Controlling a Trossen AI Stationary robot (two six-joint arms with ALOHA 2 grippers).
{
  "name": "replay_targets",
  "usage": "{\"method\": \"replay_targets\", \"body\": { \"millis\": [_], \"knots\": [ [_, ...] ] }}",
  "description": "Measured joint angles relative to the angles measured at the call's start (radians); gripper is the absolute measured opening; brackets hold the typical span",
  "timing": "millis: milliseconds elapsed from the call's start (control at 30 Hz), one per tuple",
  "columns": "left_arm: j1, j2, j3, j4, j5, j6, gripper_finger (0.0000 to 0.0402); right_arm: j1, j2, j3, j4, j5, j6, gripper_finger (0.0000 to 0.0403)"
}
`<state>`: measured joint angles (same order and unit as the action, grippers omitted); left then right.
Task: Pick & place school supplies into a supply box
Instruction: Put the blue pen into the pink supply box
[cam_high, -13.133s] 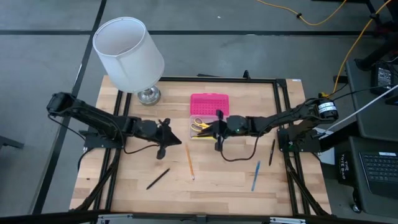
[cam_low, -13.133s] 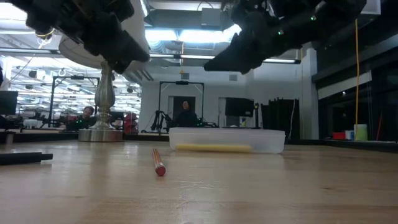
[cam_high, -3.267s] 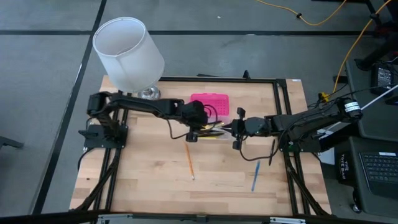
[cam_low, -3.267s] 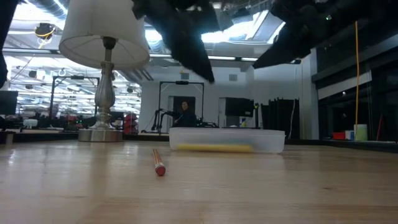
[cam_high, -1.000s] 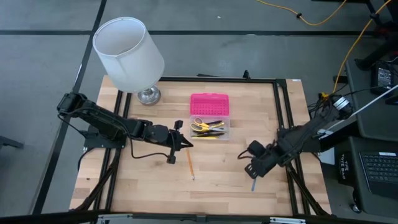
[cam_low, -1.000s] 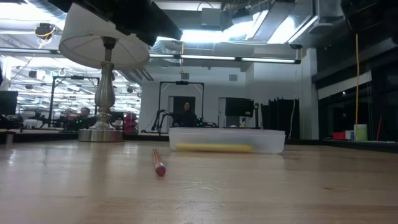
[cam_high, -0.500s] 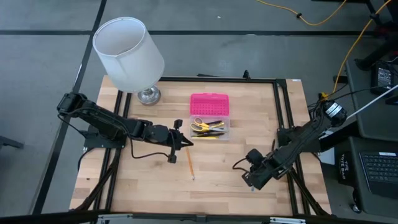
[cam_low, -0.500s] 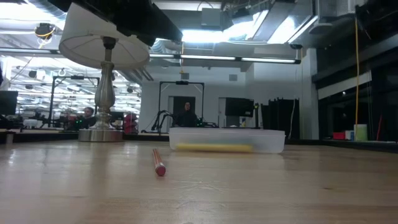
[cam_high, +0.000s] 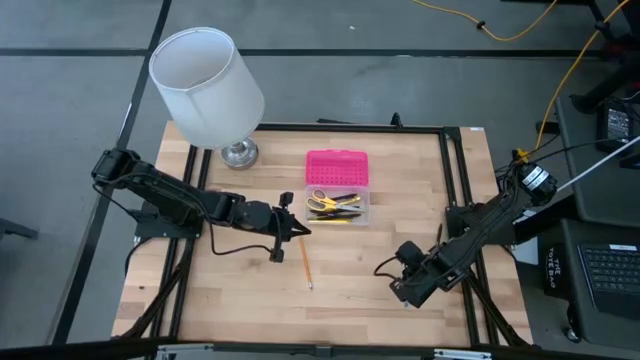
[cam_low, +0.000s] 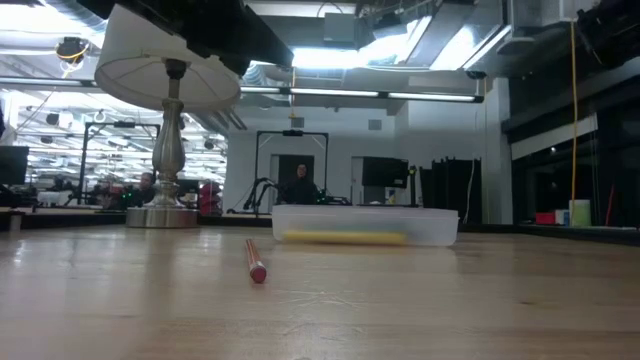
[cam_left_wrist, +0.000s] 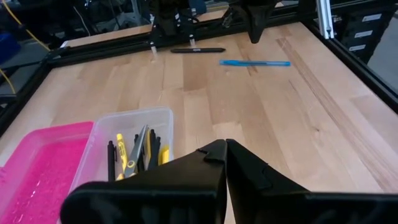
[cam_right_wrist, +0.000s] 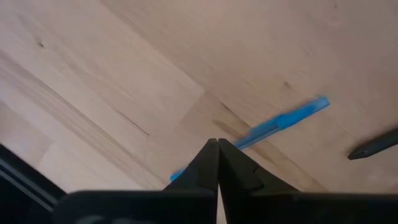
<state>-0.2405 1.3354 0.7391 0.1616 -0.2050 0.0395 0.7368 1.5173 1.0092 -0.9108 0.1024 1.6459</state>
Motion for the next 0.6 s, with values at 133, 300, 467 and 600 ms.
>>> {"method": "replay_targets", "body": {
  "millis": [133,300,467,600],
  "knots": [
    [0.000,0.000,0.000,0.000,0.000,0.000,0.0004,0.000,0.000,0.000,0.000,0.000,0.009,0.0012],
    [0.000,0.000,0.000,0.000,0.000,0.000,0.0004,0.001,0.000,0.000,0.000,-0.023,0.169,0.0005],
    [0.000,0.000,0.000,0.000,0.000,0.000,0.0004,0.028,0.030,0.000,-0.022,-0.042,0.280,0.0006],
    [0.000,0.000,0.000,0.000,0.000,-0.002,0.0004,0.040,0.067,0.000,-0.056,-0.102,0.333,0.0011]
  ]
}}
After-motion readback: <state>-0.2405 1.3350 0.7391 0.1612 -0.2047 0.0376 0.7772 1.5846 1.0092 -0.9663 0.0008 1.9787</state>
